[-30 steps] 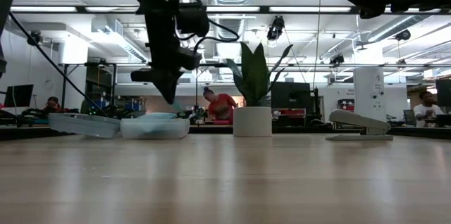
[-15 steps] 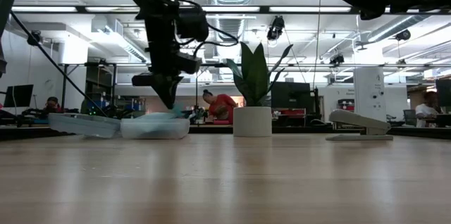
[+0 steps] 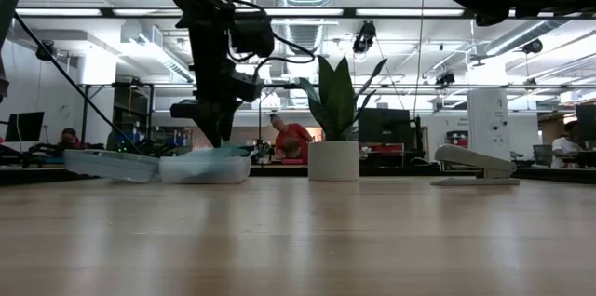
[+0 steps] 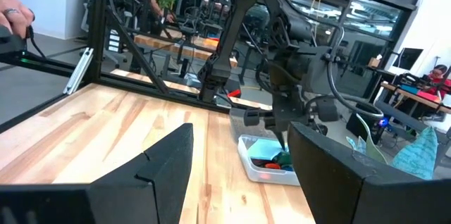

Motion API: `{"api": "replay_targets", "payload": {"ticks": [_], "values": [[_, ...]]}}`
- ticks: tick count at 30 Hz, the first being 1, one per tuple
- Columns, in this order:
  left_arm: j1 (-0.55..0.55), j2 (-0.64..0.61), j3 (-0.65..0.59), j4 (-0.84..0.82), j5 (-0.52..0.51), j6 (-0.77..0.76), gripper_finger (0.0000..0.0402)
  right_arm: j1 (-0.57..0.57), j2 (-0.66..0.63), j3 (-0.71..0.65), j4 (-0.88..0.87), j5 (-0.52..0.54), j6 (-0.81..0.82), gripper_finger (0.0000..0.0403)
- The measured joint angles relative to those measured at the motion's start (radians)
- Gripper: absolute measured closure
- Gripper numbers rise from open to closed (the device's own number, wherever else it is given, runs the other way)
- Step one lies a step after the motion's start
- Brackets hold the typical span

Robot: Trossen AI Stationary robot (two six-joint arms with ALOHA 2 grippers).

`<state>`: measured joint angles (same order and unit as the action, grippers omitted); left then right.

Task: Pack school essentials
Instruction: Put the blue sticky note into the black supply box

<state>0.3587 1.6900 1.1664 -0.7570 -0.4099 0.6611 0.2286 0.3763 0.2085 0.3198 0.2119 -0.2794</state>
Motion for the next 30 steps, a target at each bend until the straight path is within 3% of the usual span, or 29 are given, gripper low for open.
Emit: {"api": "replay_targets", "payload": {"ticks": [12, 19, 26, 30], "values": [[-0.047, -0.005, 0.034, 0.001, -0.046, 0.0, 0.025, 0.0, 0.0, 0.0, 0.0, 0.001, -0.001, 0.0184], [-0.058, -0.017, 0.035, -0.061, -0.215, 0.0, 0.0255, 0.0, 0.0, 0.0, -0.001, 0.001, -0.001, 0.0184], [0.0, -0.068, 0.0, -0.094, -0.189, -0.023, 0.0308, 0.0, 0.0, 0.0, -0.001, 0.001, -0.001, 0.0184], [0.053, -0.074, -0.018, -0.1, -0.04, -0.03, 0.0369, 0.0, 0.0, 0.0, -0.002, 0.001, -0.001, 0.0184]]}}
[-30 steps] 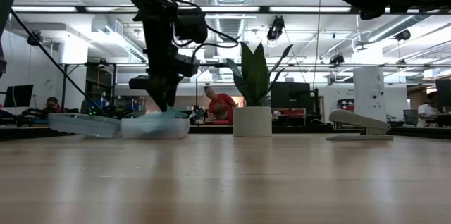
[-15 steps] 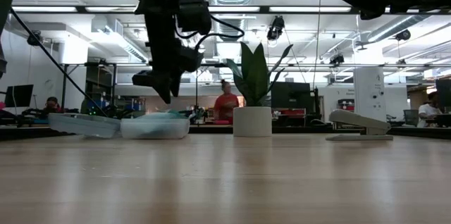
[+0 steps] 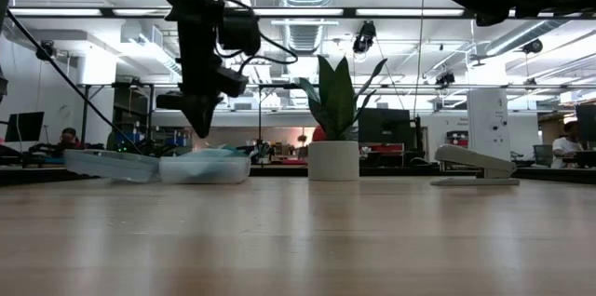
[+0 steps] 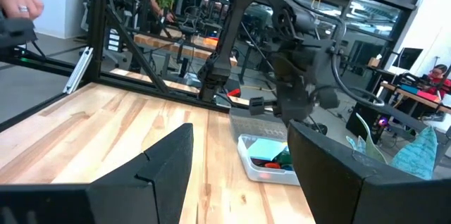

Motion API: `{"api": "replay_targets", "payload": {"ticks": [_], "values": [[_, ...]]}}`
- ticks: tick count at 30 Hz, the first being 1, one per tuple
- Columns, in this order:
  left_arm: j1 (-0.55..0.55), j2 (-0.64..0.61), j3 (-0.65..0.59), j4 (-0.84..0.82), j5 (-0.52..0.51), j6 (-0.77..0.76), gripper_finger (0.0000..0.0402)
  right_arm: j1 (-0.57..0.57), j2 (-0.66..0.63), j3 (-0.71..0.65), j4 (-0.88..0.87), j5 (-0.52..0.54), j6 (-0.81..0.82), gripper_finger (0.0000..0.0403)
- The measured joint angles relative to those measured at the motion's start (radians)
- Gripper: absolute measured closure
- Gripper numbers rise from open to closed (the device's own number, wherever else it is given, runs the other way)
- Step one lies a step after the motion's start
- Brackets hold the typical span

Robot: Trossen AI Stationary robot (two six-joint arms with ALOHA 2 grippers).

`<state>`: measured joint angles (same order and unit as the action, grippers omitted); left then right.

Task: Pack school essentials
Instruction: Put the blue sticky note into the black supply box, then return to Home Position

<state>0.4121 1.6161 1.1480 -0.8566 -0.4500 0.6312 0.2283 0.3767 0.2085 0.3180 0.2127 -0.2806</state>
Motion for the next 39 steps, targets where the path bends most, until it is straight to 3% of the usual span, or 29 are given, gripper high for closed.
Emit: {"api": "replay_targets", "payload": {"ticks": [3, 15, 34, 39], "values": [[0.024, 0.0, -0.007, 0.002, 0.047, 0.0, 0.0395, 0.0, 0.0, 0.0, 0.0, 0.0, -0.001, 0.0184], [0.075, 0.0, -0.071, 0.113, 0.049, 0.003, 0.04, 0.0, 0.0, 0.0, -0.008, 0.026, -0.008, 0.0184], [0.07, 0.0, -0.061, 0.257, 0.048, 0.003, 0.04, 0.0, 0.0, 0.0, -0.007, 0.026, -0.01, 0.0184], [0.064, -0.002, -0.061, 0.248, -0.004, -0.037, 0.04, 0.0, 0.0, 0.0, -0.007, 0.026, -0.01, 0.0184]]}}
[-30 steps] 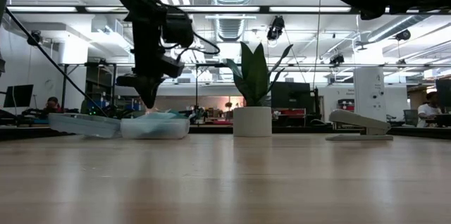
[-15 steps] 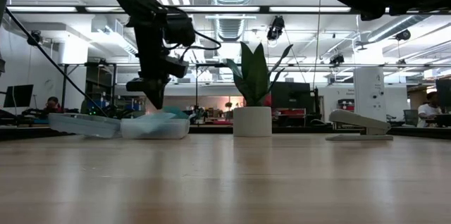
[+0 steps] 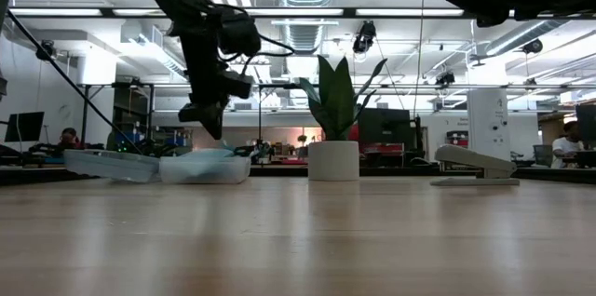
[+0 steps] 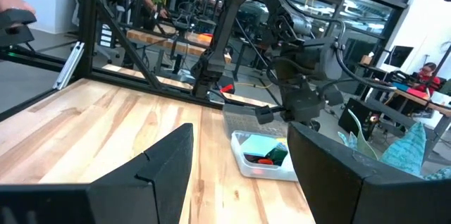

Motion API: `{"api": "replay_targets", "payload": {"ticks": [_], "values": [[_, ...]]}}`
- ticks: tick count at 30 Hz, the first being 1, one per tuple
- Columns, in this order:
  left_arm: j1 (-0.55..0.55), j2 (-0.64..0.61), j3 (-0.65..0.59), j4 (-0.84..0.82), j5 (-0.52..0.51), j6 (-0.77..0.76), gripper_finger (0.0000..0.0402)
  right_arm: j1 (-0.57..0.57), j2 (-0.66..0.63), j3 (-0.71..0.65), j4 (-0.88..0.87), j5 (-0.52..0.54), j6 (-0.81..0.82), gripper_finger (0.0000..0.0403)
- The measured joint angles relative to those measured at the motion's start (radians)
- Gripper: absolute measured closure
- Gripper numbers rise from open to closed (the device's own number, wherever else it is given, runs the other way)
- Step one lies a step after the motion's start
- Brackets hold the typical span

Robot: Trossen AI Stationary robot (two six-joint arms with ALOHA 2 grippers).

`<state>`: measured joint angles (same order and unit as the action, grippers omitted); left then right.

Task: Pack school essentials
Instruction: Return to Home Position

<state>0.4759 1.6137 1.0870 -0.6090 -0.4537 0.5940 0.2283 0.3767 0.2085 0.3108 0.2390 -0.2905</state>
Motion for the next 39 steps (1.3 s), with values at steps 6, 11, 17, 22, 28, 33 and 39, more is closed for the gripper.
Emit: {"api": "replay_targets", "payload": {"ticks": [6, 11, 17, 22, 28, 33, 39], "values": [[-0.07, -0.079, 0.0, -0.129, -0.013, -0.233, 0.04, 0.0, 0.0, 0.0, -0.013, 0.01, -0.009, 0.0184], [-0.241, -0.201, -0.031, -0.129, -0.011, -0.443, 0.0401, 0.0, -0.003, -0.02, -0.015, 0.025, -0.026, 0.0184], [-0.543, -0.333, -0.189, 0.217, -0.019, -0.457, 0.0401, 0.0, -0.005, -0.065, 0.067, 0.026, -0.068, 0.0184], [-0.704, -0.44, -0.358, 0.444, -0.022, -0.419, 0.0401, 0.0, -0.043, -0.069, 0.064, 0.026, -0.072, 0.0184], [-0.76, -0.649, -0.54, 0.594, -0.027, -0.43, 0.0401, 0.0, -0.116, -0.085, 0.038, 0.023, -0.073, 0.0184], [-0.759, -0.865, -0.656, 0.646, -0.043, -0.38, 0.0402, 0.0, -0.171, -0.106, 0.041, 0.021, -0.081, 0.0184], [-0.758, -1.137, -0.787, 0.653, -0.105, -0.343, 0.0402, 0.0, -0.274, -0.115, 0.039, -0.056, -0.088, 0.0184]]}}
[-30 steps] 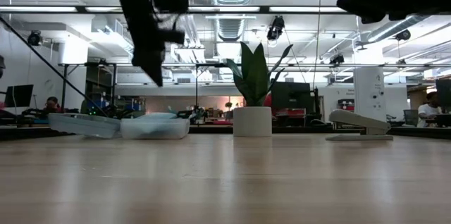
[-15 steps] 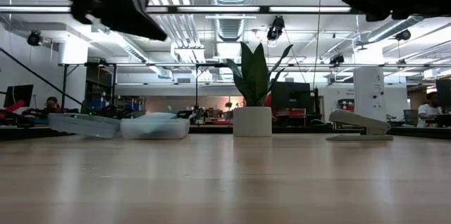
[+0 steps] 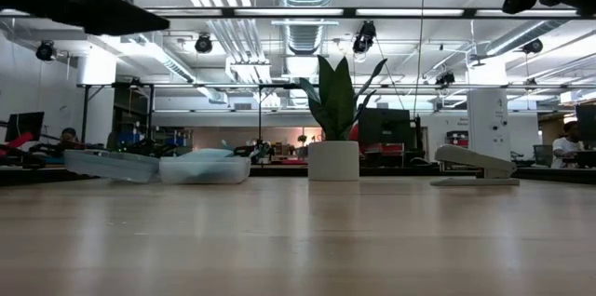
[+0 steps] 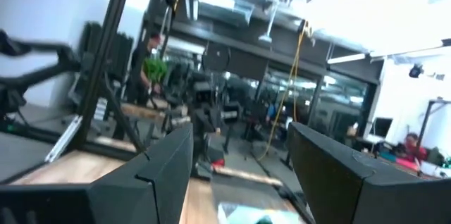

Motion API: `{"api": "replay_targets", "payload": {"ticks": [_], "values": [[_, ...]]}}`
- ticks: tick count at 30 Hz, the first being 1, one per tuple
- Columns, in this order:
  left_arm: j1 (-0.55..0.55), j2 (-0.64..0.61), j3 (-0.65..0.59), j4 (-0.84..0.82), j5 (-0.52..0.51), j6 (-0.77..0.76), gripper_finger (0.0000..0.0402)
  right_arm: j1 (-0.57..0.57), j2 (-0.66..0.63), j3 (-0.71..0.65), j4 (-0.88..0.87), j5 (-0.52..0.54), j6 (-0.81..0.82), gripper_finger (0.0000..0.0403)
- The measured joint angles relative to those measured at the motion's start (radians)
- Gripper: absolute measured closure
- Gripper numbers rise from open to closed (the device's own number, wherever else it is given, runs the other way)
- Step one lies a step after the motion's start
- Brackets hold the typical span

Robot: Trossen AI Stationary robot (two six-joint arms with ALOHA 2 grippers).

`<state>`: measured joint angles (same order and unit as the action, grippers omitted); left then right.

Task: Pack school essentials
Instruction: Return to Home Position

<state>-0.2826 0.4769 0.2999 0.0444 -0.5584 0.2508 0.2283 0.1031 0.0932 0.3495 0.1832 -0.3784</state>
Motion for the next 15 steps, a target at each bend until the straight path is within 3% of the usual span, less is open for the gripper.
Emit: {"api": "replay_targets", "payload": {"ticks": [7, 15], "values": [[0.0, -0.252, -0.162, 0.052, -0.001, 0.016, 0.0402, -0.001, -0.102, -0.08, 0.083, 0.0, -0.041, 0.0184], [0.0, -0.465, -0.289, 0.269, -0.01, 0.284, 0.0401, -0.002, -0.094, -0.079, 0.097, -0.023, -0.032, 0.0184]]}}
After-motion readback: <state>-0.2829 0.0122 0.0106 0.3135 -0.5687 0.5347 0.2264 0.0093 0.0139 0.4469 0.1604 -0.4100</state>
